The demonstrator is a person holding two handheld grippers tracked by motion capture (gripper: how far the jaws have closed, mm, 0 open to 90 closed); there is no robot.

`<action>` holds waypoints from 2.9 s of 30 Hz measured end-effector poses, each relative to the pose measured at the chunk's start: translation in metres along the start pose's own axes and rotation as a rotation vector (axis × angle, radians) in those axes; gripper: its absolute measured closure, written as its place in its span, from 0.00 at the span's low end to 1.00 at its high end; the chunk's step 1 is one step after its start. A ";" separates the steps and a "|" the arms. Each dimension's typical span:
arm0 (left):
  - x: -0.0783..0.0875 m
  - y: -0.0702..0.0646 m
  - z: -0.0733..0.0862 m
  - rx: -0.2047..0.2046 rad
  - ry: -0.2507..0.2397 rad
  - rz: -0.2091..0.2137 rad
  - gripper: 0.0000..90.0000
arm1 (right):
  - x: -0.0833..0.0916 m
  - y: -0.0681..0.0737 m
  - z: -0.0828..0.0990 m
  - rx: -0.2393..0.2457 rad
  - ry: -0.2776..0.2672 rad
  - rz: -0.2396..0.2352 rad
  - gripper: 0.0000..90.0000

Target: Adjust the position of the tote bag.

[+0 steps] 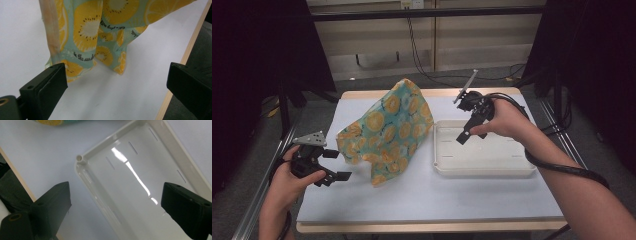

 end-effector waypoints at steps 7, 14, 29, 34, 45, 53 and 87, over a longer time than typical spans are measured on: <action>-0.001 0.000 0.000 0.003 0.008 -0.002 0.03 | 0.002 0.007 -0.019 0.000 -0.003 -0.008 0.10; 0.000 0.000 0.001 0.006 0.007 -0.005 0.03 | 0.010 0.012 -0.039 -0.052 -0.003 -0.021 0.10; 0.001 0.000 0.002 0.004 0.012 -0.010 0.03 | 0.015 0.018 -0.064 -0.079 -0.007 -0.019 0.11; 0.000 -0.001 0.001 0.001 0.011 -0.004 0.03 | 0.017 0.021 -0.074 -0.095 -0.026 -0.026 0.11; -0.001 0.000 0.002 0.008 0.017 -0.007 0.03 | 0.016 0.028 -0.092 -0.188 -0.034 -0.074 0.14; 0.000 0.001 0.001 -0.001 0.022 -0.010 0.03 | 0.018 0.028 -0.102 -0.249 -0.068 -0.105 0.16; -0.001 0.001 0.003 0.004 0.038 -0.004 0.03 | 0.026 0.034 -0.132 -0.392 -0.199 -0.191 0.17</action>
Point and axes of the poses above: each handheld gripper's, and its own axes: x roughly backward along the jaws, z roughly out of its underside, y roughly to its left, the point moved 1 cm from there along -x, roughly forward along the jaws, and after that the axes turned 8 degrees about z, right-handed, at the moved point
